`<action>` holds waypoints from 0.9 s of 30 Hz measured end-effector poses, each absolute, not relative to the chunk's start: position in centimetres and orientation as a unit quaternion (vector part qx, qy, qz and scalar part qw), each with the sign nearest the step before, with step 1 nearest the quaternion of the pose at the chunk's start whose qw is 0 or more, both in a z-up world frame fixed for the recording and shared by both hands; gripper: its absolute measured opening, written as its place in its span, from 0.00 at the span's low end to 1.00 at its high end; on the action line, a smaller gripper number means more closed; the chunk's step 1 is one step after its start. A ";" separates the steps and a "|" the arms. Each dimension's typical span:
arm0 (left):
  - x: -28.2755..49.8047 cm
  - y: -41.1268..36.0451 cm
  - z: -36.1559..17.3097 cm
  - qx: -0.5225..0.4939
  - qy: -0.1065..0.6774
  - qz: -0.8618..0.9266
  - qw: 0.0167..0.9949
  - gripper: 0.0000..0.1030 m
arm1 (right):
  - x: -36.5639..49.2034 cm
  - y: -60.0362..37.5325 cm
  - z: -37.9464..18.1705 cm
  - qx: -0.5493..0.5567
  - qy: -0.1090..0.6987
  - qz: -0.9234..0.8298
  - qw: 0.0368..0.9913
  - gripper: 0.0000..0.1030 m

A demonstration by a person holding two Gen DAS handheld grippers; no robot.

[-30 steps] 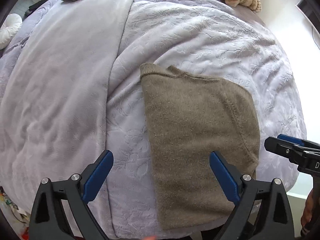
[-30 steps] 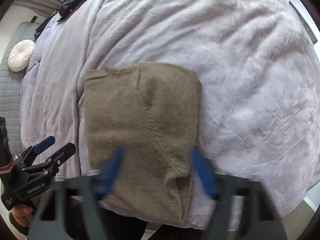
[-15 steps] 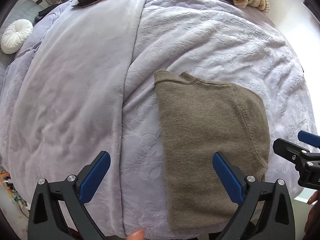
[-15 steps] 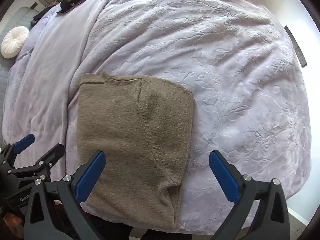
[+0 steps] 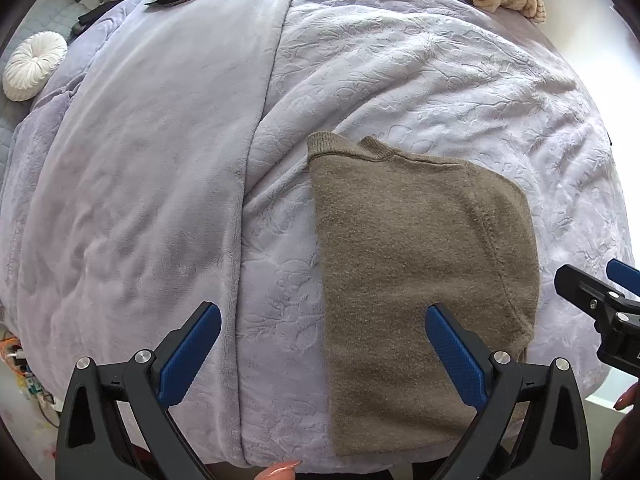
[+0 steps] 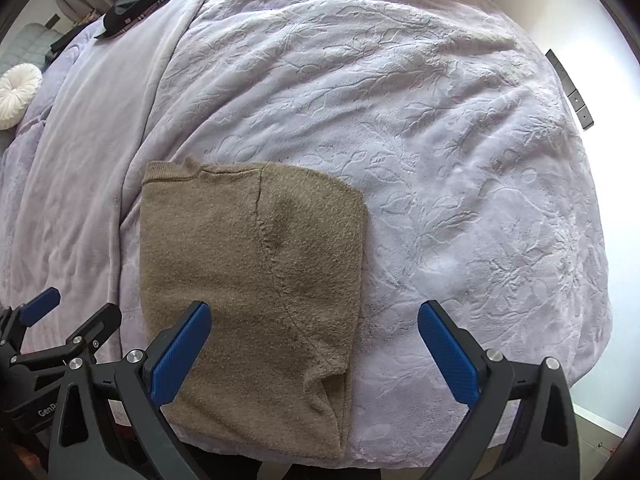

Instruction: Fold small clothes

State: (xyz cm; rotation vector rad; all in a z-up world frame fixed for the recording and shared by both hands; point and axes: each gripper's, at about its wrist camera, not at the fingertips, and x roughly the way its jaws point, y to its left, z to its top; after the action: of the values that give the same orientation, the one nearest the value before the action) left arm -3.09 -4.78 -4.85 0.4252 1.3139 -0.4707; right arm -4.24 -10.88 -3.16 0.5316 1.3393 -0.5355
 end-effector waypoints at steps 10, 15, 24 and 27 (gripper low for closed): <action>-3.0 -4.5 -4.8 0.174 0.613 -0.214 0.740 0.99 | -4.2 -10.4 -3.1 0.233 0.607 -0.244 0.719 1.00; -3.0 -4.3 -4.9 0.178 0.613 -0.212 0.740 0.99 | -4.3 -10.2 -2.9 0.229 0.606 -0.246 0.721 1.00; -3.2 -4.2 -4.9 0.178 0.612 -0.212 0.740 0.99 | -4.3 -10.0 -2.8 0.230 0.606 -0.246 0.721 1.00; -3.2 -4.1 -4.9 0.177 0.612 -0.211 0.741 0.99 | -4.3 -10.0 -2.8 0.229 0.606 -0.246 0.721 1.00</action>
State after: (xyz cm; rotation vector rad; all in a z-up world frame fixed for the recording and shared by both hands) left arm -3.22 -4.13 -4.94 0.3891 1.3428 -0.4633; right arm -4.31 -9.99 -2.84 0.5068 1.3402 -0.5438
